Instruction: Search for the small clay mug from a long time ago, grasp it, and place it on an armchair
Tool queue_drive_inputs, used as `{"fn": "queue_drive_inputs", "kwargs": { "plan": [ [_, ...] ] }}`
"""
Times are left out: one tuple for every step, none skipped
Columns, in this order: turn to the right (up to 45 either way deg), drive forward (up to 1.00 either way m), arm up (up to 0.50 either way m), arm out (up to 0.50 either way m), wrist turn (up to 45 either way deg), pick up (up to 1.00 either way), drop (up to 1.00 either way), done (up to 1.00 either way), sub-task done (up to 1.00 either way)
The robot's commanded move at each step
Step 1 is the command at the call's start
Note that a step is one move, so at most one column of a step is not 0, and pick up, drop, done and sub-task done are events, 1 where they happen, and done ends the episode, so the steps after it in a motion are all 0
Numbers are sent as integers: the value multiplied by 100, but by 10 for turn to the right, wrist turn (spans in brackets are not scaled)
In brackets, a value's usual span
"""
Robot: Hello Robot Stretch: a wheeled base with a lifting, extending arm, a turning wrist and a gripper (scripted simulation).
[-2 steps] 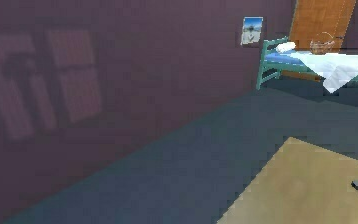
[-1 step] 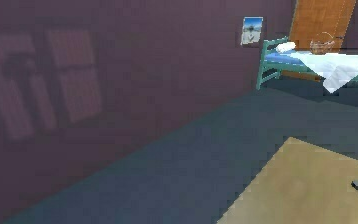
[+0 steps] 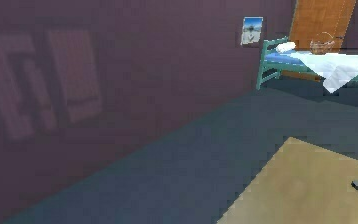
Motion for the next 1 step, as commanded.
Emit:
{"fn": "queue_drive_inputs", "kwargs": {
  "plan": [
    [0,0,0,0,0,100,0,0,0]
  ]
}}
